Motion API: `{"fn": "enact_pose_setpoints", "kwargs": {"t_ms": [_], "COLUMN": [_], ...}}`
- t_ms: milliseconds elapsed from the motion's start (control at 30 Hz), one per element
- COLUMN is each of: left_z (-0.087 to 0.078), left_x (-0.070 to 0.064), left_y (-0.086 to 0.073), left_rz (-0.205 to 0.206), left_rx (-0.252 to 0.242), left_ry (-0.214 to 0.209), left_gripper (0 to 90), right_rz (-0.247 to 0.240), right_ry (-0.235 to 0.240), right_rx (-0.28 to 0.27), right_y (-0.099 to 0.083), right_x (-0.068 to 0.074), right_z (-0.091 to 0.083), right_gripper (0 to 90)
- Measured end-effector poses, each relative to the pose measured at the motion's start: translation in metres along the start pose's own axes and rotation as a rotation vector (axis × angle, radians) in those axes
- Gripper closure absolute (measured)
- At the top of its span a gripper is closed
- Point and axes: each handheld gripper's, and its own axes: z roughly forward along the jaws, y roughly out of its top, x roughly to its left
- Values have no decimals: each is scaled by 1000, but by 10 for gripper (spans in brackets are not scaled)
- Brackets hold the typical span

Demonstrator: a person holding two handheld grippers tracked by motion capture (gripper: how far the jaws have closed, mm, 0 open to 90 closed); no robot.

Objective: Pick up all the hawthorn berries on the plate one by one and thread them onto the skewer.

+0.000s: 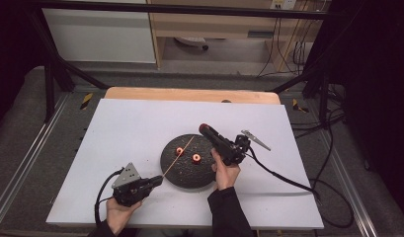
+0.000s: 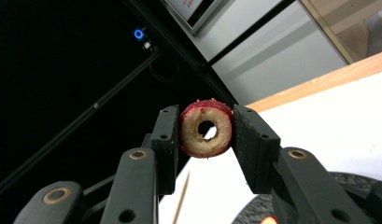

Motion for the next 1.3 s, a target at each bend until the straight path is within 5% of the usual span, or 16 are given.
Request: {"fn": "enact_pose_setpoints", "kwargs": {"t_ms": [467, 1300], "left_z": [15, 26], "left_x": [-14, -24], "left_y": [9, 17], "left_rz": [-51, -105], "left_rx": [-74, -119], "left_ry": [-16, -42], "left_gripper": [875, 876], "right_rz": [70, 103], "right_ry": [38, 72], "right_rx": [-106, -157], "right_y": [4, 2], "right_x": [1, 2], "right_z": [1, 0], "right_gripper": [630, 630]}}
